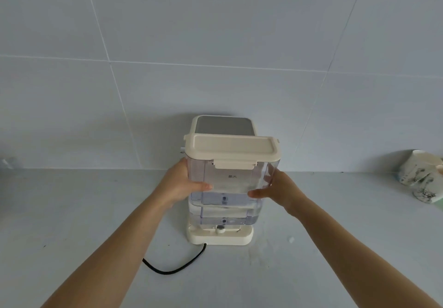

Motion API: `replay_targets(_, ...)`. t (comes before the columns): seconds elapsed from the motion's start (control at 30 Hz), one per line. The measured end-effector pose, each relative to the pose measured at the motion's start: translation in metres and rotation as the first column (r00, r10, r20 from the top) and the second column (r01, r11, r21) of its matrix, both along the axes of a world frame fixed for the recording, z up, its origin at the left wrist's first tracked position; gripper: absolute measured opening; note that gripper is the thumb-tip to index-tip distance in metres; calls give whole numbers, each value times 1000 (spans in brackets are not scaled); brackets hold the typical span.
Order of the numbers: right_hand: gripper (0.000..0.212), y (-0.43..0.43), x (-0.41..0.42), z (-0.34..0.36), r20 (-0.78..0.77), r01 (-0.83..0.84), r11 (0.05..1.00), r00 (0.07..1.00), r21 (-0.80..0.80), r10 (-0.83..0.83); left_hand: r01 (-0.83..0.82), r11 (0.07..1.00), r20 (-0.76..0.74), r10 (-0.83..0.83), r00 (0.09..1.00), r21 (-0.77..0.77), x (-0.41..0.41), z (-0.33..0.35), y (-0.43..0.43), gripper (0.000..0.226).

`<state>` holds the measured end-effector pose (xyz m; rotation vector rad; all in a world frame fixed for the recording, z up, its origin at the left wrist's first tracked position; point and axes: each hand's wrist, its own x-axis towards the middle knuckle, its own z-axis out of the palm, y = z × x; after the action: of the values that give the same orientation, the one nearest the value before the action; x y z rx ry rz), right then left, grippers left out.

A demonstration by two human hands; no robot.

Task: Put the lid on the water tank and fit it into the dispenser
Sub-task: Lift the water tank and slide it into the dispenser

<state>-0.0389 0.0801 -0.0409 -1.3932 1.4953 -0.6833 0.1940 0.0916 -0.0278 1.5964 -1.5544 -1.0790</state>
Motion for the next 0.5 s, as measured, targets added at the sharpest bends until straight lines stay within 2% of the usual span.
replay_targets(0.13, 87, -3, 6, -2, 2, 13, 1000, 1000, 11, -13, 4, 1000, -19, -4, 1000, 22, 6, -7, -5, 64)
replay_targets(0.3, 91, -3, 13, -3, -15, 6, 1000, 1000, 2, -6, 2, 999, -55, 0, 998, 33, 10, -10, -8, 58)
replay_targets(0.5, 81, -1, 16, -4, -44, 8, 1000, 999, -16, -9, 19, 999, -53, -18, 998, 26, 14, -16, -12, 65)
